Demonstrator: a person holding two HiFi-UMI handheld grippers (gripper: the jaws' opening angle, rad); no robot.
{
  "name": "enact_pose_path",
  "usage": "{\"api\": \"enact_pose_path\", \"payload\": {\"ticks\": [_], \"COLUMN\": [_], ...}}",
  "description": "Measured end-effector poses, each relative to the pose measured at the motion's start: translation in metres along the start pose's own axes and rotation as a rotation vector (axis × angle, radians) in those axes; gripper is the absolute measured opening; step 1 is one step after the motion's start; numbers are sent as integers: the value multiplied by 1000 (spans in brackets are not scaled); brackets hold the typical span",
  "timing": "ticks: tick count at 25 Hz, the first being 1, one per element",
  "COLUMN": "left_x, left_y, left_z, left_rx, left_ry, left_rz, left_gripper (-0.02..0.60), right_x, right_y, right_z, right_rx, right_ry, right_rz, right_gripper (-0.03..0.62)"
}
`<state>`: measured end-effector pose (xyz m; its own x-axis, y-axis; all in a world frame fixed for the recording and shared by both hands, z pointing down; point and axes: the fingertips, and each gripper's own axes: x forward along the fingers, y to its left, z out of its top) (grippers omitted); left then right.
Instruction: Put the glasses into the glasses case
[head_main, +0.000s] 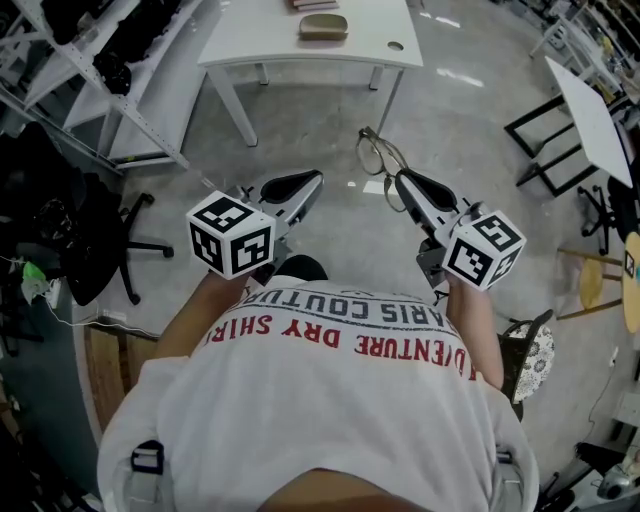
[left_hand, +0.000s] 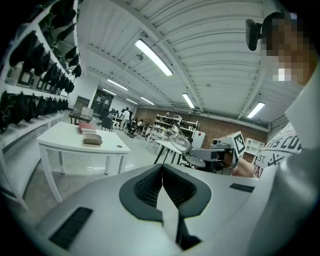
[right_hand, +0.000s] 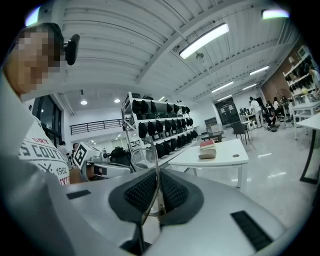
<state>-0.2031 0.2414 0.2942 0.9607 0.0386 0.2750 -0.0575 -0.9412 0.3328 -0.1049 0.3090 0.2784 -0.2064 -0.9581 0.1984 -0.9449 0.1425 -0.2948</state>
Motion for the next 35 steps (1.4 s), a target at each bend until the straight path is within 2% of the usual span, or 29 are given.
{"api": "enact_pose_path", "payload": {"ticks": [7, 15, 20, 29, 35], "left_x": [23, 75, 122, 207, 243], "left_y": [28, 88, 138, 255, 317], "left_z": [1, 20, 45, 96, 116], "left_rx": [-25, -43, -74, -130, -167], "left_ry": [2, 14, 37, 69, 85], "left_rz": [3, -11, -14, 23, 58], "left_gripper": [28, 28, 28, 28, 28], "right_x": [20, 69, 112, 216, 266], "right_y": [-29, -88, -144, -247, -295], "right_z": [-3, 10, 32, 69, 83], "right_rx": [6, 25, 49, 104, 122], "right_ry": [4, 20, 49, 109, 134], "right_rz": [-12, -27, -39, -11, 8], "right_gripper": [35, 35, 35, 35, 35]}}
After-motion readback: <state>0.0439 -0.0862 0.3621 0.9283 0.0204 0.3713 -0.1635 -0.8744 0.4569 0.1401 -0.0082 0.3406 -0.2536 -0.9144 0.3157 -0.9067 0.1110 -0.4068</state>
